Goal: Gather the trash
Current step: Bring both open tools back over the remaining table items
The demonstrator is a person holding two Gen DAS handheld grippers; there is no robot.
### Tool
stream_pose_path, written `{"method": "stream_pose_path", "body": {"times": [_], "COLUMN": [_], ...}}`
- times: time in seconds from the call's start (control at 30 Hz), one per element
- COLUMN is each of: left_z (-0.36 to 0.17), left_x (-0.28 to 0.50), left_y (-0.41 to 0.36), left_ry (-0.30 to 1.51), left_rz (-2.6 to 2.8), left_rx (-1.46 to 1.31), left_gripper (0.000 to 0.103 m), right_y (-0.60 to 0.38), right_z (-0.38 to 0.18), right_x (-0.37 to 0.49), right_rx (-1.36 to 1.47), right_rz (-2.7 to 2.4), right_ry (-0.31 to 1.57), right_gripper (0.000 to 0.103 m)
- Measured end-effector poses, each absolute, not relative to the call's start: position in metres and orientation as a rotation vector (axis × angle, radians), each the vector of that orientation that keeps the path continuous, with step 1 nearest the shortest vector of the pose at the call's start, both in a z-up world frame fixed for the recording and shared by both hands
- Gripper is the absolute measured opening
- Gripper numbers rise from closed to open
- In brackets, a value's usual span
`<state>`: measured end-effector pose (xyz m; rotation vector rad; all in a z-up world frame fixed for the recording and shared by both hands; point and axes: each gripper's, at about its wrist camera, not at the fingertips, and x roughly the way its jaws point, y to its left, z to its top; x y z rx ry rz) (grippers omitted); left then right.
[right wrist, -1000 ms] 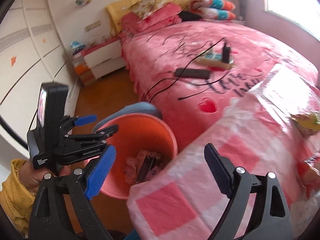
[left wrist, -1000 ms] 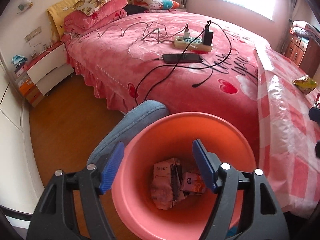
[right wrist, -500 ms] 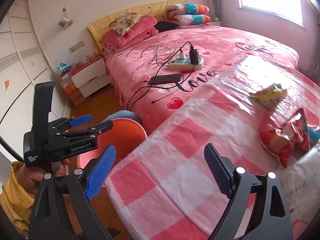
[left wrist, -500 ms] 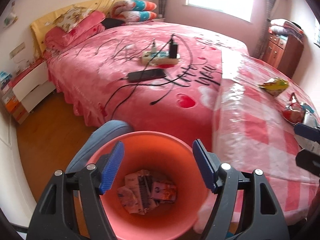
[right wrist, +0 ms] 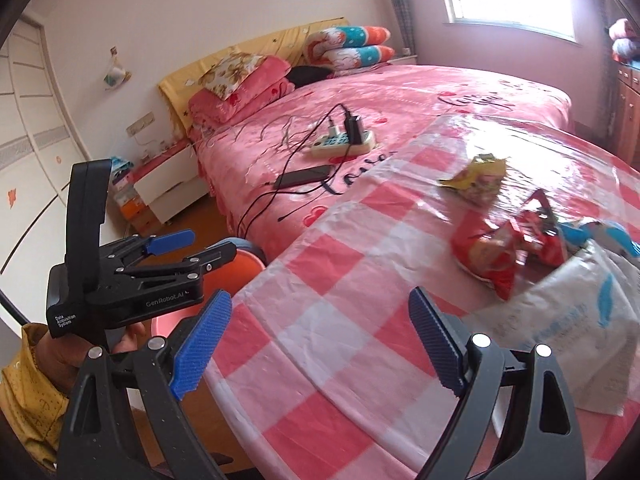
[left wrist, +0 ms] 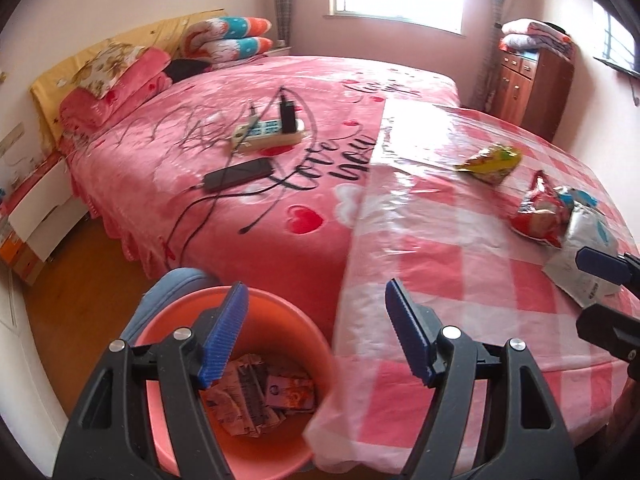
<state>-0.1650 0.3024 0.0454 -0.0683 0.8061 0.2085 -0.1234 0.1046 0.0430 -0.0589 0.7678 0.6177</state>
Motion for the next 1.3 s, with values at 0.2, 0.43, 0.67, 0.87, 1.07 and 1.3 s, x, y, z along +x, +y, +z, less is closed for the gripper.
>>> {"method": "stream_pose_path", "body": {"times": [0.2, 0.43, 0.67, 0.87, 1.07, 1.3], "left_z": [0.049, 0.051, 0.049, 0.048, 0.050, 0.051], "left_x": [-0.157, -0.147, -0.138, -0.130, -0.117, -0.087], "left_y": [0.269, 0.235, 0.206, 0.182, 0.160, 0.131], "left_ry": [0.803, 0.803, 0.810, 0.818, 0.821, 0.844], "left_rz": [0.149, 0.086, 0.024, -0.032, -0.093, -0.203], "left_rx": [-0.028, 0.013, 0.047, 0.075, 0.095, 0.126], "left_gripper": [0.072, 0.072, 0.072, 0.072, 0.072, 0.072], "right_y": [0.077, 0.048, 0.017, -0.014, -0.045, -0.074], "right_z": [0.043, 0.046, 0.046, 0.043, 0.037, 0.032], "right_x": [-0.127, -0.130, -0.131, -0.130, -0.128, -0.127], "right_rx": [-0.027, 0.014, 0.052, 0.106, 0.180, 0.324], "right_rz": [0.579, 0.539, 0.491, 0.439, 0.402, 0.417], "right_ry": [0.759, 0.743, 0.736, 0.738, 0.760, 0.810], "right_gripper": [0.089, 0.089, 0.089, 0.089, 0.089, 0.089]}}
